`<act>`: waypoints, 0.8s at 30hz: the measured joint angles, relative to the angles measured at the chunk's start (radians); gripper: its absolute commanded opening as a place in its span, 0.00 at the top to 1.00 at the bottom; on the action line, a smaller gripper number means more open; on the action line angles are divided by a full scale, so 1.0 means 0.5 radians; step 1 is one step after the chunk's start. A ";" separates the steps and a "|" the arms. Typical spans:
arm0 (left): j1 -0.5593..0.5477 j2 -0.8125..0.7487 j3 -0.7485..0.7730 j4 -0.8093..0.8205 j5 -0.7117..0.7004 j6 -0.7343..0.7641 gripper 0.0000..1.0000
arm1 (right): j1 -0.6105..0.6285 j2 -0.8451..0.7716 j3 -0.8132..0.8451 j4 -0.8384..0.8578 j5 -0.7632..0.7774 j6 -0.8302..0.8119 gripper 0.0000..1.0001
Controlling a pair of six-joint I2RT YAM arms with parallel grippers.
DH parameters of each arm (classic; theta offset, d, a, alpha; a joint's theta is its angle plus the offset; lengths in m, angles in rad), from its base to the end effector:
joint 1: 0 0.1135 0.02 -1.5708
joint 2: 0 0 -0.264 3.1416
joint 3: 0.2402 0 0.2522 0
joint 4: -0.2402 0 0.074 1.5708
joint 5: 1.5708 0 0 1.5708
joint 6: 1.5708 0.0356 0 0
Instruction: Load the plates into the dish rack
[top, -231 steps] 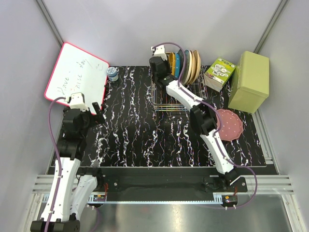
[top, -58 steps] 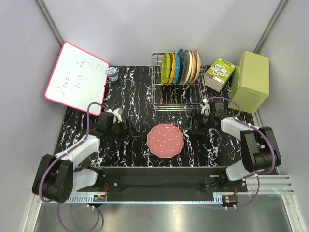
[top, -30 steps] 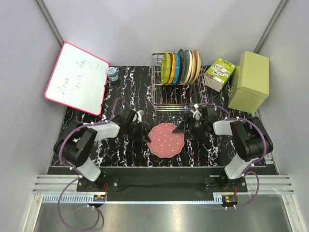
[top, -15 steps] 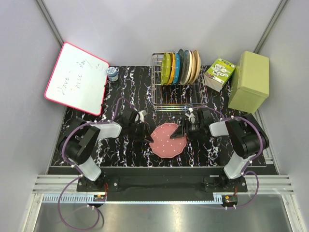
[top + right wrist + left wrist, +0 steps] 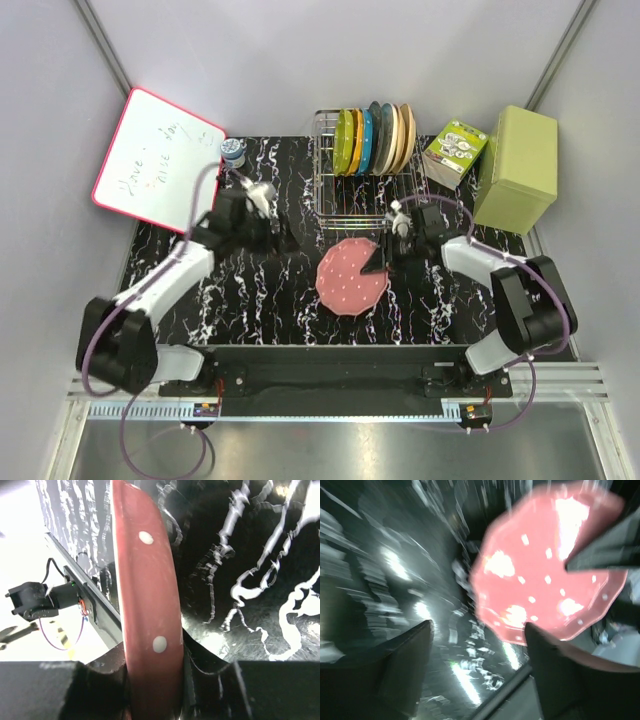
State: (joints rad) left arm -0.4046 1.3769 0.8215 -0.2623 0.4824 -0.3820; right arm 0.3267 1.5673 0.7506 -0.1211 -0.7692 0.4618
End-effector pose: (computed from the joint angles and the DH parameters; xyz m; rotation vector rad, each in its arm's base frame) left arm 0.2519 -0.1258 0.2174 0.2677 2.4626 -0.9338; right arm 0.2662 0.1163 0.1597 -0.1658 2.5774 1.2789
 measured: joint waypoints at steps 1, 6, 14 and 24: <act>0.074 -0.091 0.070 -0.077 -0.060 0.097 0.07 | 0.000 -0.033 0.054 -0.082 0.019 -0.047 1.00; 0.310 -0.624 0.317 -0.269 -0.519 0.568 0.01 | 0.082 -0.125 0.449 -0.436 0.071 -0.262 1.00; 0.451 -1.202 -0.043 -0.269 -0.957 0.788 0.01 | 0.470 0.066 1.597 -0.826 0.367 -0.497 1.00; 0.577 -1.389 -0.295 -0.307 -1.167 0.748 0.01 | 0.532 0.838 2.827 -0.783 1.555 -0.726 1.00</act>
State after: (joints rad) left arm -0.1162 0.6823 0.6739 -0.4160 -0.1009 -0.0078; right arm 0.5926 1.9865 2.1639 -0.5125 0.0082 0.0986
